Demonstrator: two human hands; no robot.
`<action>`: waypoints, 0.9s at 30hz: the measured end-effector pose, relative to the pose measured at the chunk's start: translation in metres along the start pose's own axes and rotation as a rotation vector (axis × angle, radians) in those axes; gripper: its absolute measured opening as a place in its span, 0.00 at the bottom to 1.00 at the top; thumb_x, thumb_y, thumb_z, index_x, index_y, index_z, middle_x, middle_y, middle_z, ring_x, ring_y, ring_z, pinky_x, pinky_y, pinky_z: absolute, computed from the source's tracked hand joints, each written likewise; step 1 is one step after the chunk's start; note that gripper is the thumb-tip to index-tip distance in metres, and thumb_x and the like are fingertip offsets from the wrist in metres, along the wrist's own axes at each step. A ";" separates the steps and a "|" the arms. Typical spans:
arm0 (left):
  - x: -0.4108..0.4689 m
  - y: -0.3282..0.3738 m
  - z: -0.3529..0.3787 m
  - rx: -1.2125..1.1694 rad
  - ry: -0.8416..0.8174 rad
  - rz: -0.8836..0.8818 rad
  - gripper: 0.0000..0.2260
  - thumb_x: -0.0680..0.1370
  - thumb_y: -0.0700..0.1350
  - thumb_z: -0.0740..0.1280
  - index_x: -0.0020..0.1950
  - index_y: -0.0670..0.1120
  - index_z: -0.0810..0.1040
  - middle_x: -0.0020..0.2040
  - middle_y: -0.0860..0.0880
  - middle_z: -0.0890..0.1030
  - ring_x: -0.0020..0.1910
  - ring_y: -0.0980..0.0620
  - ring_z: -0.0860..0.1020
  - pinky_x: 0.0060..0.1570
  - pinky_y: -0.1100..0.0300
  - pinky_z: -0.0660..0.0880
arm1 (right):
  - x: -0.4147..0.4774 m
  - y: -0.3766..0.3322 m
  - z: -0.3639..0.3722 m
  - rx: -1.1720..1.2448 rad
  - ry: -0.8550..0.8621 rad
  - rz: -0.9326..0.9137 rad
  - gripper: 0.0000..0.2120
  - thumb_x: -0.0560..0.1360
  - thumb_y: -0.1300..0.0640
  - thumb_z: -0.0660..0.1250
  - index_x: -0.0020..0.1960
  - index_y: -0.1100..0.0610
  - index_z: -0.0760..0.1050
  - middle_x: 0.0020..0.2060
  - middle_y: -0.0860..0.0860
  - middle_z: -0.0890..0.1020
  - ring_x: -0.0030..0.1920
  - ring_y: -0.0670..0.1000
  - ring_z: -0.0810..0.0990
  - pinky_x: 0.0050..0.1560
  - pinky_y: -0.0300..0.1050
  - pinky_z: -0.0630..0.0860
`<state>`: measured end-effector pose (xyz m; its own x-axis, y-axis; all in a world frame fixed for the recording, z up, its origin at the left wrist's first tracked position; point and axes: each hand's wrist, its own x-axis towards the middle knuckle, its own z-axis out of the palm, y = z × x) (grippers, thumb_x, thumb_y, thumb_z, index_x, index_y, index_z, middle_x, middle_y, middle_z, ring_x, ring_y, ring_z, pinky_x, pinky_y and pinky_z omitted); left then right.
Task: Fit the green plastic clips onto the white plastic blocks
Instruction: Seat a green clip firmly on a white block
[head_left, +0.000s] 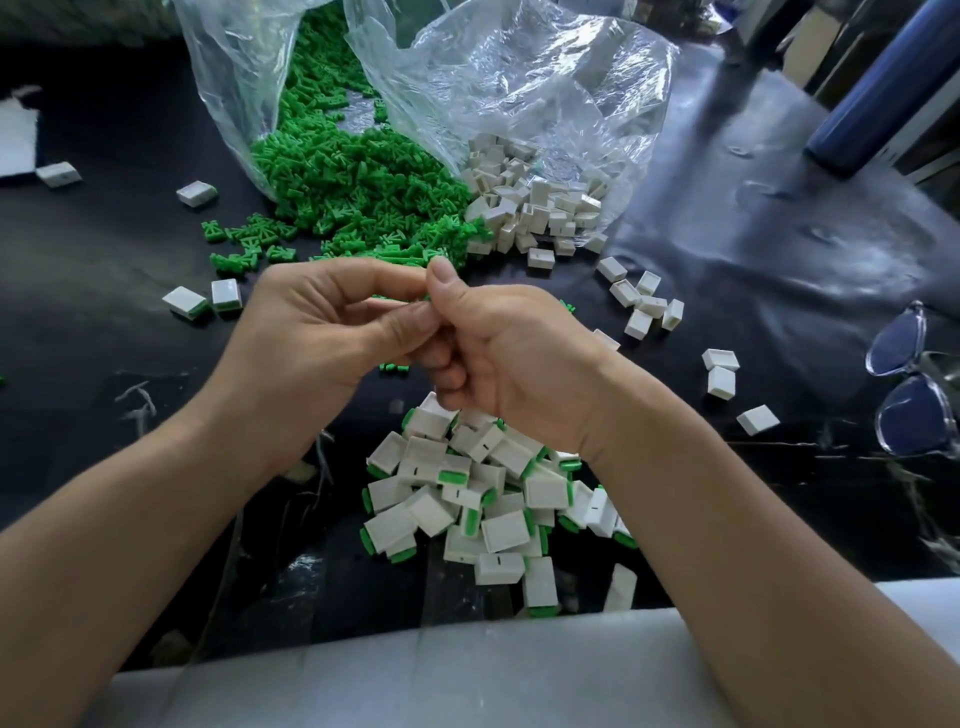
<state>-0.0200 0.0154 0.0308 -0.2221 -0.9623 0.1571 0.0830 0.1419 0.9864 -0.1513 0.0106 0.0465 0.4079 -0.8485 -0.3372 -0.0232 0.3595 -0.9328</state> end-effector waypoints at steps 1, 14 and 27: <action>0.000 0.000 0.000 0.007 -0.002 0.002 0.08 0.67 0.38 0.67 0.46 0.40 0.80 0.30 0.47 0.82 0.29 0.52 0.80 0.33 0.64 0.77 | 0.000 0.001 0.000 0.004 0.008 -0.004 0.19 0.80 0.50 0.51 0.34 0.58 0.64 0.29 0.52 0.63 0.29 0.47 0.60 0.32 0.40 0.58; 0.001 0.000 -0.003 -0.069 0.037 -0.076 0.10 0.67 0.40 0.66 0.40 0.50 0.86 0.34 0.48 0.84 0.34 0.52 0.82 0.39 0.64 0.79 | 0.000 -0.001 -0.006 0.051 -0.018 -0.036 0.15 0.80 0.51 0.52 0.38 0.58 0.66 0.29 0.52 0.66 0.29 0.47 0.62 0.33 0.39 0.59; 0.003 0.003 -0.005 -0.134 0.002 -0.157 0.05 0.64 0.36 0.71 0.36 0.44 0.85 0.34 0.45 0.84 0.33 0.51 0.82 0.37 0.63 0.79 | 0.001 0.002 -0.007 -0.153 -0.003 -0.117 0.18 0.79 0.50 0.54 0.36 0.57 0.72 0.29 0.50 0.70 0.29 0.46 0.67 0.32 0.39 0.65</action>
<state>-0.0158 0.0123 0.0337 -0.2408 -0.9706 0.0013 0.1760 -0.0423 0.9835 -0.1577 0.0075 0.0439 0.4187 -0.8799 -0.2248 -0.1135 0.1949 -0.9742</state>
